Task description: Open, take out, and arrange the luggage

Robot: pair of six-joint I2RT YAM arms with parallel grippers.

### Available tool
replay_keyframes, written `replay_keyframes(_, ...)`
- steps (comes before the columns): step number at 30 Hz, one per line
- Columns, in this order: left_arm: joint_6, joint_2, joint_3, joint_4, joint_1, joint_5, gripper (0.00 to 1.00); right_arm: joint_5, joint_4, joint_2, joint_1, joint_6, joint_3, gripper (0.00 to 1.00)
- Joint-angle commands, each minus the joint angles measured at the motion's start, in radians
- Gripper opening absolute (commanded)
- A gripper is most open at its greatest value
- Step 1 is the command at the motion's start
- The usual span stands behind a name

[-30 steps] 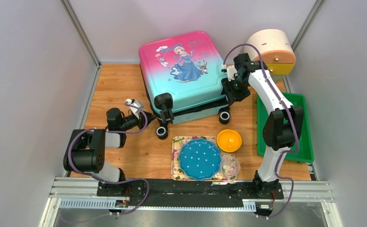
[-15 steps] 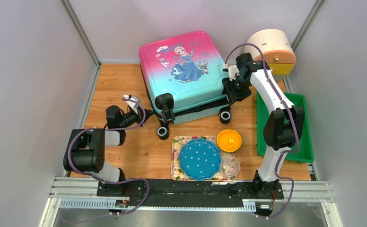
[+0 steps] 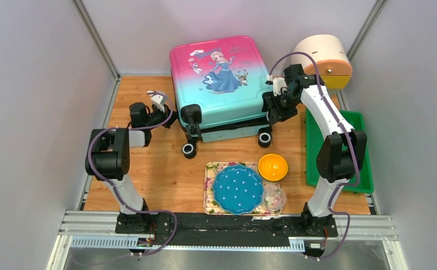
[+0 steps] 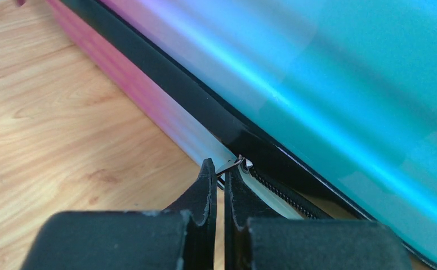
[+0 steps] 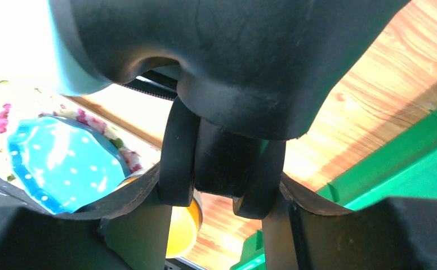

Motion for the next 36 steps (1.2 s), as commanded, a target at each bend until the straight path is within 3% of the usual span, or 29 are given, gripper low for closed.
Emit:
replay_keyframes(1,0.011,0.044,0.152,0.008,0.016,-0.223,0.0,-0.093,-0.021,-0.095,0.013,-0.064,-0.025,0.0)
replay_keyframes(6,0.02,0.034,0.215,-0.133,0.068,-0.25,0.0,-0.234,-0.041,-0.118,0.03,-0.063,-0.006,0.0)
replay_keyframes(11,0.028,-0.003,0.238,-0.233,0.128,-0.254,0.0,-0.253,-0.018,-0.15,0.096,-0.073,-0.046,0.0)
replay_keyframes(12,0.058,-0.027,0.234,-0.247,0.135,-0.219,0.03,-0.267,-0.018,-0.148,0.105,-0.075,-0.06,0.0)
replay_keyframes(13,0.08,-0.043,0.232,-0.268,0.146,-0.205,0.13,-0.273,-0.038,-0.144,0.113,-0.078,-0.059,0.0)
replay_keyframes(14,0.123,-0.061,0.232,-0.323,0.148,-0.2,0.38,-0.276,-0.05,-0.129,0.12,-0.078,-0.055,0.07)
replay_keyframes(16,0.163,-0.116,0.223,-0.372,0.158,-0.175,0.56,-0.31,-0.125,-0.113,0.12,-0.095,-0.02,0.19)
replay_keyframes(17,0.181,-0.135,0.222,-0.426,0.164,-0.166,0.68,-0.327,-0.16,-0.106,0.108,-0.109,0.001,0.45)
replay_keyframes(20,0.217,-0.23,0.274,-0.637,0.171,-0.158,0.77,-0.423,-0.286,-0.109,0.044,-0.17,0.093,0.83)
replay_keyframes(21,0.205,-0.247,0.313,-0.686,0.171,-0.166,0.78,-0.463,-0.309,-0.112,0.024,-0.176,0.119,0.86)
replay_keyframes(24,0.168,-0.317,0.378,-0.891,0.163,-0.149,0.79,-0.515,-0.322,-0.113,-0.063,-0.129,0.231,0.87)
replay_keyframes(28,0.083,-0.432,0.381,-1.009,0.108,-0.181,0.8,-0.479,-0.089,-0.102,-0.159,0.133,0.279,0.84)
replay_keyframes(31,0.034,-0.511,0.366,-1.081,-0.001,-0.25,0.8,-0.304,0.118,-0.105,-0.168,0.209,0.209,0.81)
replay_keyframes(36,-0.105,-0.561,0.373,-1.234,-0.183,-0.442,0.82,-0.076,0.324,-0.055,-0.16,0.266,0.123,0.72)
